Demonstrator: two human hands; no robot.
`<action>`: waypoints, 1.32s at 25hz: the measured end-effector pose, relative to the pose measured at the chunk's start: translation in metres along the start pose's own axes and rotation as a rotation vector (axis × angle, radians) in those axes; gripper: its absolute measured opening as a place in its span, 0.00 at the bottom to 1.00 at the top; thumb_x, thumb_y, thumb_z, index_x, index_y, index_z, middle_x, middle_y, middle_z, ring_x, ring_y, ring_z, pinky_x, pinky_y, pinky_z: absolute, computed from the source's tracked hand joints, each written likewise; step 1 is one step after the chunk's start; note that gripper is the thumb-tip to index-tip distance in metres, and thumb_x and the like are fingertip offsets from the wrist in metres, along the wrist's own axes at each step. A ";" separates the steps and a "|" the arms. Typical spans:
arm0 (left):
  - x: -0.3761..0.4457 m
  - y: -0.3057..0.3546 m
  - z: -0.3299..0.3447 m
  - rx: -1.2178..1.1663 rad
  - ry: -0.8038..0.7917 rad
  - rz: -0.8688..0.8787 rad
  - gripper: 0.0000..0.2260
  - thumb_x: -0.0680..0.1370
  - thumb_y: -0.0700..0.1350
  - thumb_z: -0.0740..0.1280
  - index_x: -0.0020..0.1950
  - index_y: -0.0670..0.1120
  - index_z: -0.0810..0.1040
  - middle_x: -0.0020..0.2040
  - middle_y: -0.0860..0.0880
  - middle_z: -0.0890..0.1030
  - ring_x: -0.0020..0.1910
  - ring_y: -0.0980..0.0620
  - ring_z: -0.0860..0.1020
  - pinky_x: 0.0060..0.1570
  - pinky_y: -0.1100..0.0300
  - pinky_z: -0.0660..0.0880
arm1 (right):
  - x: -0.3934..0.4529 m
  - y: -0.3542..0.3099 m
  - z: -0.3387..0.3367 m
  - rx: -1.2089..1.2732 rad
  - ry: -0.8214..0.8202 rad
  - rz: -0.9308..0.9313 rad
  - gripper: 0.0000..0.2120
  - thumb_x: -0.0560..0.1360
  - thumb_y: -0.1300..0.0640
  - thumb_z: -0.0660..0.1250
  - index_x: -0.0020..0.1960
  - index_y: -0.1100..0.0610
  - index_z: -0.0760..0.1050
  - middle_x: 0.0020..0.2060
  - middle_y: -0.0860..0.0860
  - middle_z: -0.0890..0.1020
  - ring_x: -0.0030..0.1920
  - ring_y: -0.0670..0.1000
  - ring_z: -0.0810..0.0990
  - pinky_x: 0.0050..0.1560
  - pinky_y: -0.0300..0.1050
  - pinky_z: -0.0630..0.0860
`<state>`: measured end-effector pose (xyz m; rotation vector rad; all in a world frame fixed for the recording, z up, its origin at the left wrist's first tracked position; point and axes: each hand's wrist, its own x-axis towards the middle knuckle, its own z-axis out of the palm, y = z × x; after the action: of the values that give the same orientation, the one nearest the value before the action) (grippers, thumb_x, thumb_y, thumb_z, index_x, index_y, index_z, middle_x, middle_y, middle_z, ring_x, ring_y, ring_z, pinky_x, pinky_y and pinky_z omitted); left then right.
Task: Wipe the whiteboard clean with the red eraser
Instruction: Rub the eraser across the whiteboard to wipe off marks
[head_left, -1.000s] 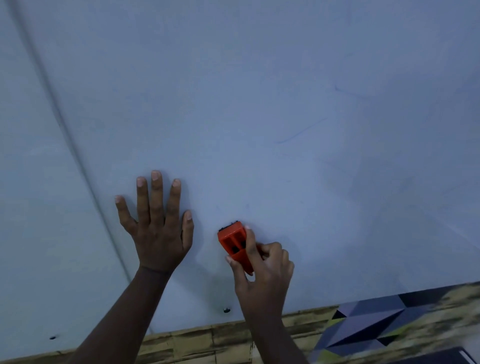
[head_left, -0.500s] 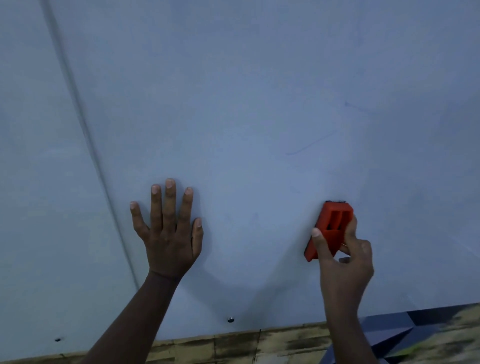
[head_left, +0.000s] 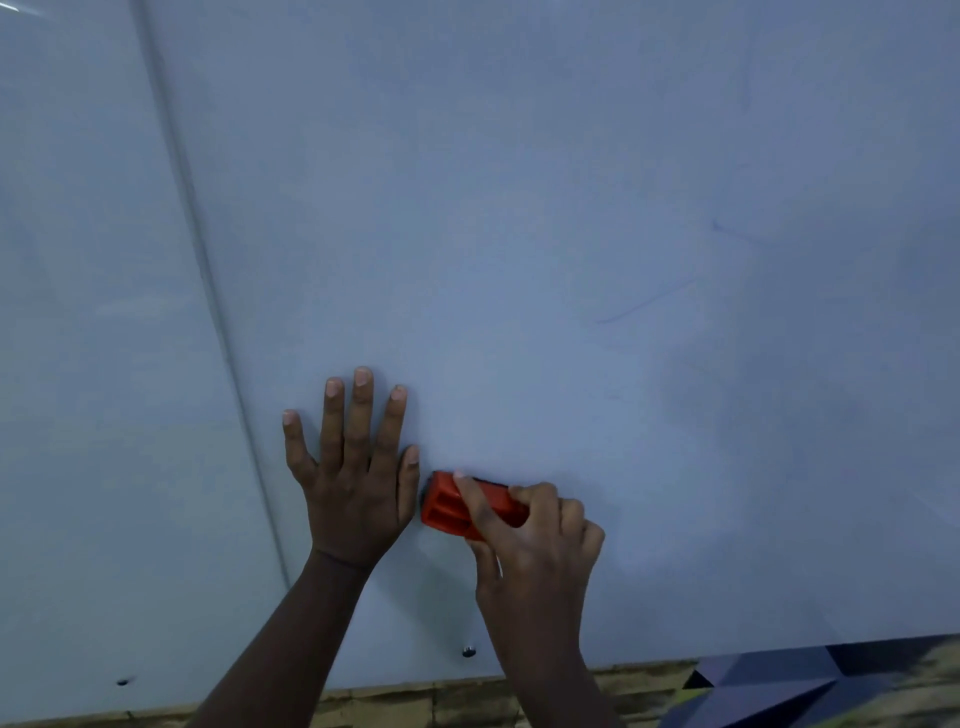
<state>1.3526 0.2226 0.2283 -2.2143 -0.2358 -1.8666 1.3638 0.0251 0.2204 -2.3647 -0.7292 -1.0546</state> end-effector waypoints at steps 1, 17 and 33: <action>-0.001 -0.001 0.000 0.002 -0.002 0.005 0.29 0.87 0.52 0.55 0.87 0.47 0.54 0.87 0.44 0.50 0.86 0.42 0.50 0.81 0.34 0.47 | -0.004 0.002 0.001 0.002 -0.018 -0.004 0.38 0.64 0.51 0.85 0.70 0.36 0.76 0.51 0.50 0.74 0.49 0.55 0.73 0.48 0.53 0.67; -0.003 0.001 0.002 -0.004 0.012 -0.003 0.29 0.86 0.52 0.57 0.87 0.47 0.56 0.87 0.44 0.52 0.86 0.42 0.52 0.82 0.35 0.48 | 0.066 0.067 -0.041 0.260 0.296 0.230 0.33 0.80 0.41 0.69 0.80 0.54 0.69 0.58 0.58 0.73 0.54 0.56 0.70 0.53 0.60 0.73; -0.004 -0.001 0.002 0.005 -0.001 0.006 0.29 0.86 0.52 0.56 0.87 0.47 0.55 0.87 0.44 0.52 0.86 0.42 0.52 0.81 0.34 0.48 | 0.127 0.076 -0.084 0.333 0.420 0.097 0.30 0.73 0.49 0.77 0.73 0.54 0.76 0.59 0.55 0.76 0.57 0.56 0.74 0.56 0.58 0.76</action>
<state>1.3539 0.2243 0.2240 -2.2104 -0.2343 -1.8596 1.4389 -0.0462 0.3557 -1.8018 -0.5738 -1.2266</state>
